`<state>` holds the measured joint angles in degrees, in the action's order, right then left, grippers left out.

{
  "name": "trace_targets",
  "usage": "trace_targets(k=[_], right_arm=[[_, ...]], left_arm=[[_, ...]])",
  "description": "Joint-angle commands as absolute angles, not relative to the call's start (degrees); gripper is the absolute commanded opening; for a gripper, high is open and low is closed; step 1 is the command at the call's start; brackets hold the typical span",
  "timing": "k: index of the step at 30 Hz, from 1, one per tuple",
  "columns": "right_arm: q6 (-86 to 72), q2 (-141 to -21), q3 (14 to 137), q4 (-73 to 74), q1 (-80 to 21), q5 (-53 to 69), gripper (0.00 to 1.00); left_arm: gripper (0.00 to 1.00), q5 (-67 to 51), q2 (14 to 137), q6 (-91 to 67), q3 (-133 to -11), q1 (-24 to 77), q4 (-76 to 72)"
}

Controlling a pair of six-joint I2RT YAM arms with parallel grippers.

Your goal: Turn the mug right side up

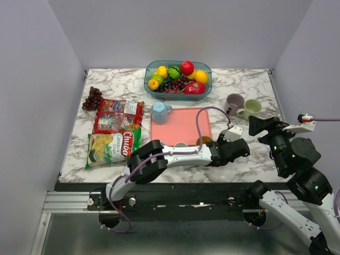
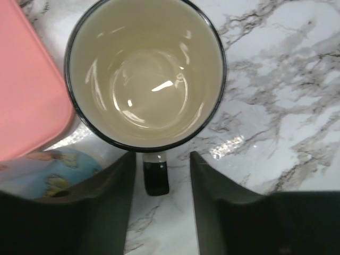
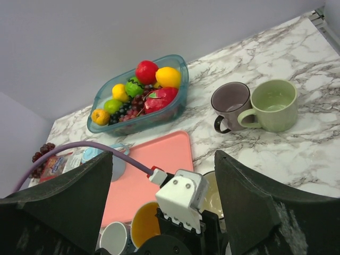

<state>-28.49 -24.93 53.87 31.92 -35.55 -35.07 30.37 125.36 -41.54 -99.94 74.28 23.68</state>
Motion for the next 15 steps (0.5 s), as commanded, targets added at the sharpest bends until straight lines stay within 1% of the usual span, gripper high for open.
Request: trace_targets(k=[1,2,5,11,15], right_arm=[[-29.09,-25.14,53.79,32.87,-35.77,-35.24,0.84],[-29.09,-25.05,53.79,32.87,-35.86,-35.33,0.84],[-29.35,-25.4,54.31,32.87,-35.77,-35.42,0.84],[-29.09,-26.37,56.77,33.4,-35.77,-34.98,0.84],[-29.0,-26.8,58.18,33.31,-35.77,-34.98,0.84]], left_arm=[[0.63,30.06,122.52,-41.92,-99.67,75.15,20.57],[0.71,29.8,122.26,-42.01,-100.02,75.23,20.65],[0.76,29.44,120.59,-41.57,-100.9,75.5,20.04],[0.78,29.53,115.76,-41.13,-98.27,76.02,17.14],[0.81,32.34,111.46,-39.56,-96.16,75.94,16.61]])
